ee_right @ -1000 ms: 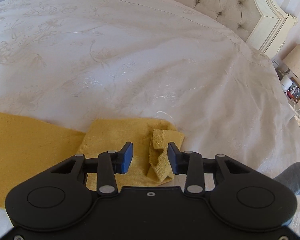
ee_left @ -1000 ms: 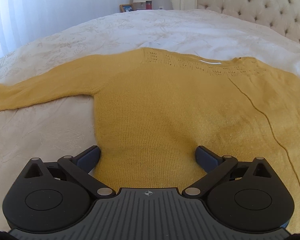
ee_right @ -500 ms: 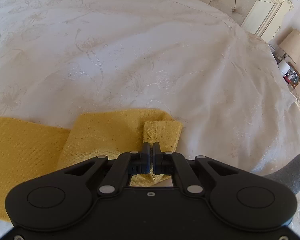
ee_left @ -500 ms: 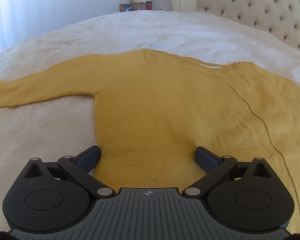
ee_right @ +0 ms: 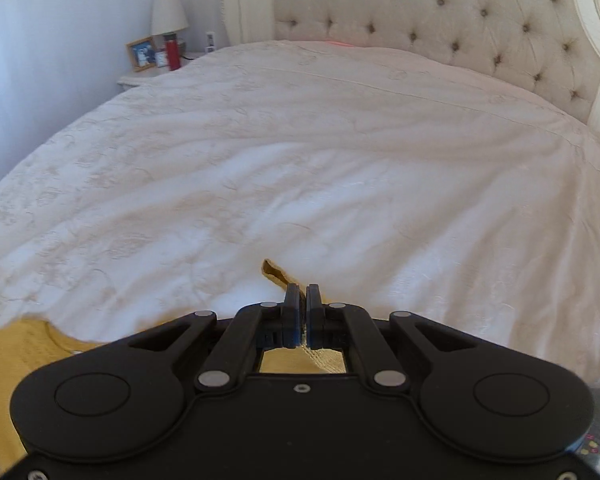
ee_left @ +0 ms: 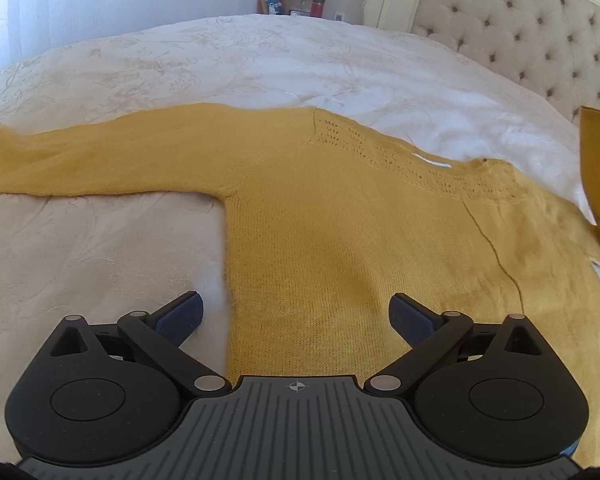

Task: Fold small clothes
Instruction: 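Carry the sleeve across the sweater body with the right gripper and release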

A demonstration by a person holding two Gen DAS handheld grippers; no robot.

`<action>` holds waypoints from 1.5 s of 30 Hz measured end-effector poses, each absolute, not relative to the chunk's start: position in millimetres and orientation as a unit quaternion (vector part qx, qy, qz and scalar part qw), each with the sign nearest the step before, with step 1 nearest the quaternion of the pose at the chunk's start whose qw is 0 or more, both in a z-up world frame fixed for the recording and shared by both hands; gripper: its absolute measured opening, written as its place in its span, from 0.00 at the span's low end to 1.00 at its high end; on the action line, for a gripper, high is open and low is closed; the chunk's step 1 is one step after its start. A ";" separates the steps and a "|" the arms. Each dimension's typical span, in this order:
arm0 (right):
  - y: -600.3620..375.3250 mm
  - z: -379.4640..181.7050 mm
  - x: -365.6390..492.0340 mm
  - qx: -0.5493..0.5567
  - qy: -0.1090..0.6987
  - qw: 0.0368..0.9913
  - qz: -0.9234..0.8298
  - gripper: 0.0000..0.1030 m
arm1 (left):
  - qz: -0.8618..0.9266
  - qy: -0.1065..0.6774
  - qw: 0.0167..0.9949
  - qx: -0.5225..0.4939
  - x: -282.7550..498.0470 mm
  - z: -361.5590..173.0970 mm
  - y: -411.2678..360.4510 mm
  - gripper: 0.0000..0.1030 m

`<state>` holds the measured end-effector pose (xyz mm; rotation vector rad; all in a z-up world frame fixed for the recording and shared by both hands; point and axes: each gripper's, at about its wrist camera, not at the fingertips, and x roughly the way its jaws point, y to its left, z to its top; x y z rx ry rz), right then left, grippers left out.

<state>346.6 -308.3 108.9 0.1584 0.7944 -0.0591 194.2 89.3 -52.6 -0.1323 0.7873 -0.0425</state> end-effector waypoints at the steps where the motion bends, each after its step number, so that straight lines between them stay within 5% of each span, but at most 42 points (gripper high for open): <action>1: -289.5 112.4 347.3 0.080 0.385 0.920 -0.009 0.06 | -0.018 0.382 0.922 -0.062 194.5 -51.1 90.4 0.98; 12: -97.8 74.4 343.4 0.072 0.414 0.895 0.150 0.07 | -0.004 0.374 0.925 -0.069 199.6 -37.4 112.4 0.98; 21: -33.7 4.1 329.3 0.060 0.458 0.871 0.170 0.07 | 0.020 0.371 0.925 -0.081 204.4 -30.1 134.3 0.98; 29: -38.0 -13.9 318.6 0.053 0.473 0.857 0.196 0.23 | 0.044 0.396 0.913 -0.089 209.7 -31.0 150.0 0.98; 32: -45.0 -8.9 326.7 0.064 0.462 0.867 0.175 0.37 | 0.044 0.397 0.911 -0.100 208.6 -29.6 155.6 0.98; 38: -30.5 -25.1 338.7 0.075 0.469 0.865 0.159 0.40 | 0.047 0.404 0.908 -0.101 210.1 -32.5 159.1 0.98; 41: -13.8 -36.1 333.8 0.028 0.471 0.871 0.136 0.62 | 0.044 0.406 0.907 -0.104 210.4 -33.1 159.4 0.98; 45: -5.3 -46.1 327.8 -0.021 0.458 0.881 0.119 0.53 | 0.040 0.405 0.908 -0.101 209.0 -31.7 159.2 0.98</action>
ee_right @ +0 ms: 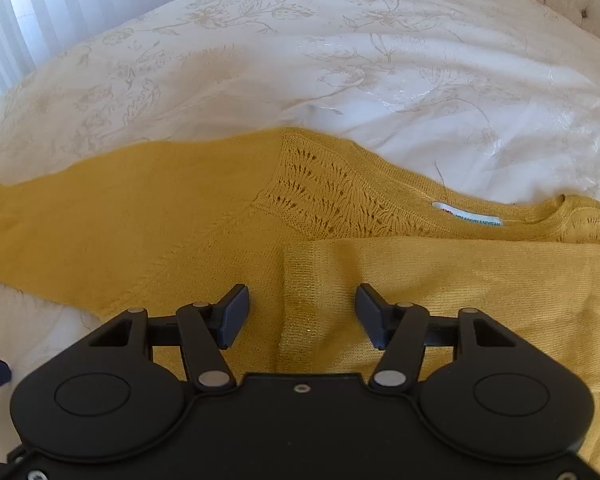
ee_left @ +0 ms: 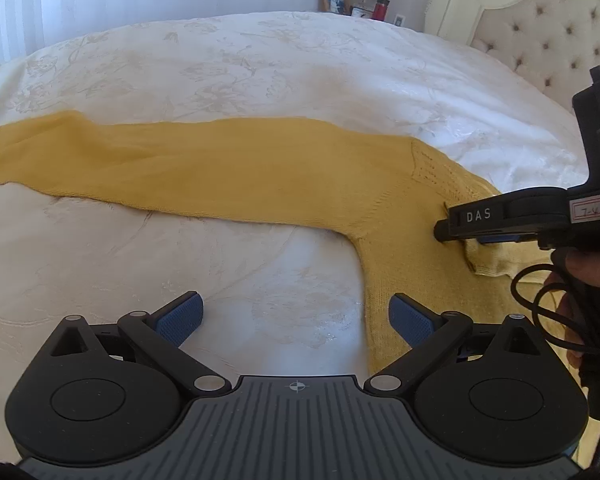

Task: Fold small clothes
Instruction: 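Carry the sleeve across the sweater body with the right gripper and release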

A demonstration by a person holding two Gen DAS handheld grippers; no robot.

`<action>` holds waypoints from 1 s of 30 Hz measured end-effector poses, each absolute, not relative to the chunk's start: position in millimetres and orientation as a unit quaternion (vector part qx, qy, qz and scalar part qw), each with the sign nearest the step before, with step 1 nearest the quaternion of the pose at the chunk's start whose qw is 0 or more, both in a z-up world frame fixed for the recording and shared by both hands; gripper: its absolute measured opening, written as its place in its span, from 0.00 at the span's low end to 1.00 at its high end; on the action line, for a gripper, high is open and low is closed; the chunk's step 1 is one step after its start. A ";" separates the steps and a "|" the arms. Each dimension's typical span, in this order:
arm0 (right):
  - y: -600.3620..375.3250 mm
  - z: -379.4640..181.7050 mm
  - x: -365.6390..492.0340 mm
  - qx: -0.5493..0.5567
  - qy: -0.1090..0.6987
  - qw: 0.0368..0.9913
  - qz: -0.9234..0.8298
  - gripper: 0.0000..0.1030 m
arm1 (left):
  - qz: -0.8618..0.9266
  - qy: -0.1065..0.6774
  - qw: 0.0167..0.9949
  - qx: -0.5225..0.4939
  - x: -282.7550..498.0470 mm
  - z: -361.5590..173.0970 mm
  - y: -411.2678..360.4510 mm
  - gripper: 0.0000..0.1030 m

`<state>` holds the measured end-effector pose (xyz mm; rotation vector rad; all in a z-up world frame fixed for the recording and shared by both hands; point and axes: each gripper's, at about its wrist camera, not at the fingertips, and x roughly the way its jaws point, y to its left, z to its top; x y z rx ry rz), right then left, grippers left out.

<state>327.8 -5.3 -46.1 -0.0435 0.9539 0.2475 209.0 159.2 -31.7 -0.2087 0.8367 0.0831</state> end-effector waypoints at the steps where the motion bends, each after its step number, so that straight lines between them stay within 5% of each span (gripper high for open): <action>1: -8.6 -46.4 328.5 -0.011 0.458 0.881 0.118 0.28 | 0.040 0.405 0.908 -0.101 208.7 -31.4 159.1 0.98; 2: -13.4 -45.8 330.6 0.008 0.460 0.881 0.112 0.13 | 0.040 0.404 0.908 -0.101 208.7 -31.2 158.9 0.98; 15: -1.4 -18.0 345.1 0.116 0.420 0.888 0.149 0.14 | 0.048 0.410 0.905 -0.101 211.5 -35.7 158.2 0.98; 16: 0.1 -21.6 346.7 0.117 0.423 0.886 0.150 0.22 | 0.048 0.410 0.905 -0.100 211.6 -35.9 158.1 0.98; 19: -3.6 -34.3 350.5 0.140 0.440 0.872 0.162 0.24 | 0.048 0.413 0.904 -0.099 212.1 -36.8 158.2 0.98; 23: -23.1 -31.4 333.8 0.158 0.404 0.885 0.172 0.58 | 0.050 0.414 0.903 -0.101 213.5 -37.2 160.3 0.98; 30: -65.1 -33.1 304.2 0.054 0.379 0.919 0.092 0.73 | 0.065 0.422 0.899 -0.100 218.2 -46.6 160.9 0.98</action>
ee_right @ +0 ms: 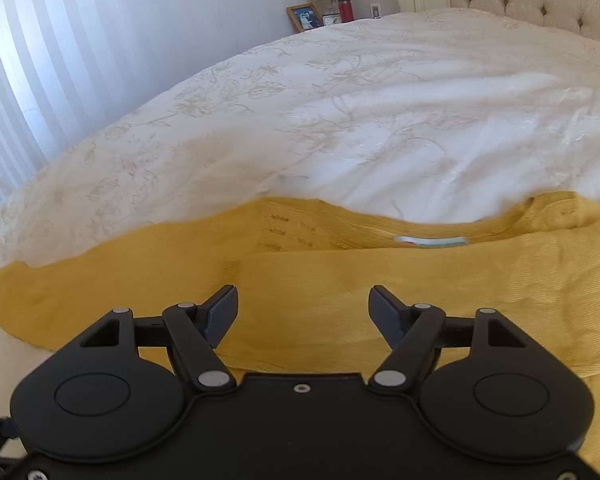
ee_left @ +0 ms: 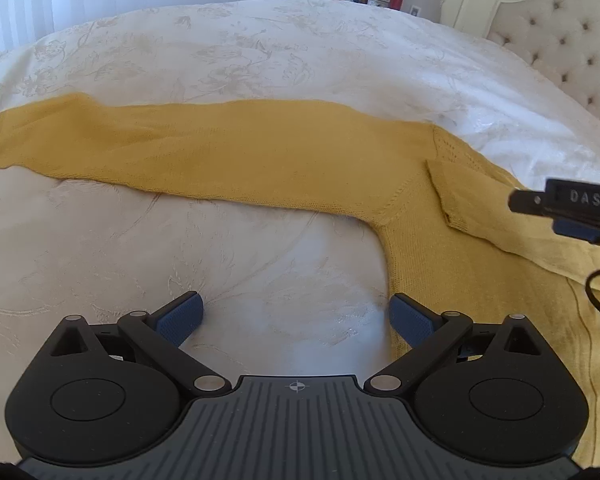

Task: Fold small clothes
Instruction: 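Carry the sleeve across the sweater body with the right gripper and release, then move the left gripper to the other sleeve cuff and grasp it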

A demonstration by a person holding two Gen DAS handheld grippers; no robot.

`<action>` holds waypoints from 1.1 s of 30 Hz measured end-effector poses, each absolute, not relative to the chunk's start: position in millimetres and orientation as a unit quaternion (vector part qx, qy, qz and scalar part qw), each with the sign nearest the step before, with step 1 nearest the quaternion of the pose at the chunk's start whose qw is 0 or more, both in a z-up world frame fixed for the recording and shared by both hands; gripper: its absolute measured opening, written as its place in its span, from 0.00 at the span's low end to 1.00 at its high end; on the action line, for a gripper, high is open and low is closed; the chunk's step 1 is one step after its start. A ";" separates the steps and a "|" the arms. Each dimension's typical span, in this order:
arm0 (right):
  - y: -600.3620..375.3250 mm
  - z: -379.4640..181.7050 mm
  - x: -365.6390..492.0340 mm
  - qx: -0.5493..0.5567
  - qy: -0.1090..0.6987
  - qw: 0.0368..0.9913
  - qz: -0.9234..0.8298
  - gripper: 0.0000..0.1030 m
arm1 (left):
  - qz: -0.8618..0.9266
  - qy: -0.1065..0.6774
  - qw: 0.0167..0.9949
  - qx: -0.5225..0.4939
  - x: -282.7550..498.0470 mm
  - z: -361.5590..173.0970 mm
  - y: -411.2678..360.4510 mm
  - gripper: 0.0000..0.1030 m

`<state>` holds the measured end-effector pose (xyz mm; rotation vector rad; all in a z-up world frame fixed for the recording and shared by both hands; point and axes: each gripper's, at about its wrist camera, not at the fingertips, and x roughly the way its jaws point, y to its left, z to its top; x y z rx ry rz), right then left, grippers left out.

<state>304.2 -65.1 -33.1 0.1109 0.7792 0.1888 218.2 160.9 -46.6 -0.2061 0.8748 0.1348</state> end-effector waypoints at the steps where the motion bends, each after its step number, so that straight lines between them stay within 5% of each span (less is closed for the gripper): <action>1: -70.6 -38.2 302.3 0.039 0.386 0.918 0.079 0.73 | 0.068 0.423 0.899 -0.094 218.9 -48.6 159.4 0.98; 6: -107.3 -67.7 288.5 0.052 0.398 0.914 0.065 0.77 | 0.087 0.411 0.906 -0.042 216.8 -60.8 146.1 0.99; 10: -106.3 -76.8 274.2 -0.001 0.384 0.921 0.071 0.99 | 0.090 0.383 0.919 -0.031 211.0 -67.2 142.2 1.00; 19: -123.9 -79.8 263.2 0.003 0.364 0.923 0.129 0.99 | 0.095 0.325 0.941 -0.025 201.5 -79.4 138.7 1.00; 33: -181.3 -74.6 188.2 0.001 0.319 0.934 0.160 0.99 | 0.054 0.347 0.936 0.002 207.5 -56.8 178.4 0.99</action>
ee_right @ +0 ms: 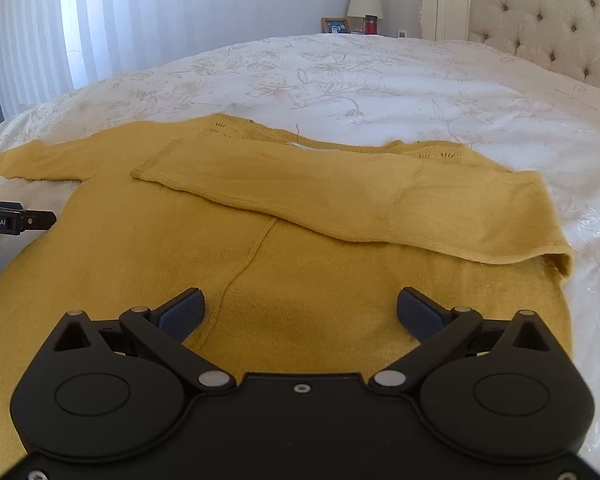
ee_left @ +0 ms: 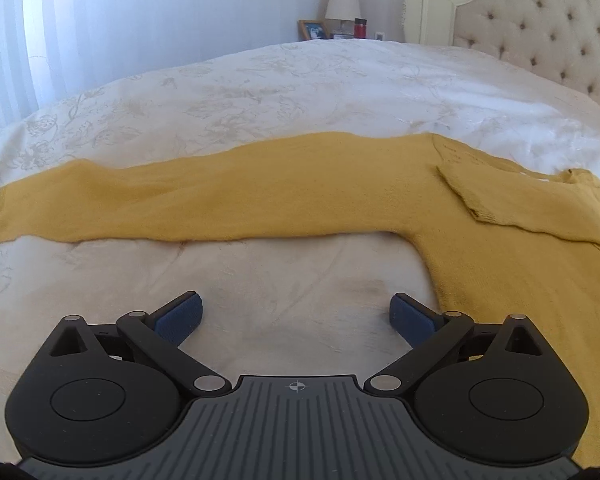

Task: Fold small clothes
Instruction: 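Move the left gripper to the other sleeve cuff and grasp it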

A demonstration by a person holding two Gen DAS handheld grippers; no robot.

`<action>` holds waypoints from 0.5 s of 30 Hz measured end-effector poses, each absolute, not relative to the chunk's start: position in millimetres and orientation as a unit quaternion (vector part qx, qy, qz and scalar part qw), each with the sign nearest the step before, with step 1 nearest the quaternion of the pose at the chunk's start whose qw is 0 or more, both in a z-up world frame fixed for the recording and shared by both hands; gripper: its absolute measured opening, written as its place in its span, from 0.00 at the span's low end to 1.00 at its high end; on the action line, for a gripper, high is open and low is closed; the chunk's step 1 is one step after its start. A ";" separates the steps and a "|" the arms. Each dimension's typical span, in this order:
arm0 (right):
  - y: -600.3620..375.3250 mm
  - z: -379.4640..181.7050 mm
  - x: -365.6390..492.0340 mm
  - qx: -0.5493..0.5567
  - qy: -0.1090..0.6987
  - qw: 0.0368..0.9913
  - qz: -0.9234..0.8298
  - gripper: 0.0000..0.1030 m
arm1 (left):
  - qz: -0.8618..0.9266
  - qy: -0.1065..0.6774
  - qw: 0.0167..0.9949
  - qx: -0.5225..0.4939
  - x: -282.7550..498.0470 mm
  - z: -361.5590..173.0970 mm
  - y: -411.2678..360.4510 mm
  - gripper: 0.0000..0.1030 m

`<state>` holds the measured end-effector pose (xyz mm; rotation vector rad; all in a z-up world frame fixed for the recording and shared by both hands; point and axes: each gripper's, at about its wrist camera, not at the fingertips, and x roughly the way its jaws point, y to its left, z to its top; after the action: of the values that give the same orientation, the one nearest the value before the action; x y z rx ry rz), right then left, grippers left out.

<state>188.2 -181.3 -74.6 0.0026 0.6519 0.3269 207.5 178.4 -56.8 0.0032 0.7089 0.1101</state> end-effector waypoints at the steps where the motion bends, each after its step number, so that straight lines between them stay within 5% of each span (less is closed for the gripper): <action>1: -186.8 -75.3 183.5 0.014 0.310 0.937 0.158 0.99 | 0.063 0.346 0.936 0.005 209.8 -53.2 185.4 0.99; 15: -211.9 -50.0 173.1 0.061 0.235 0.953 0.183 0.97 | 0.209 0.395 0.886 -0.126 246.6 -47.7 327.1 0.97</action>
<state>173.1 -211.9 -50.0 0.1230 0.4781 0.3716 246.6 327.1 -47.7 -0.2622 0.8208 0.4342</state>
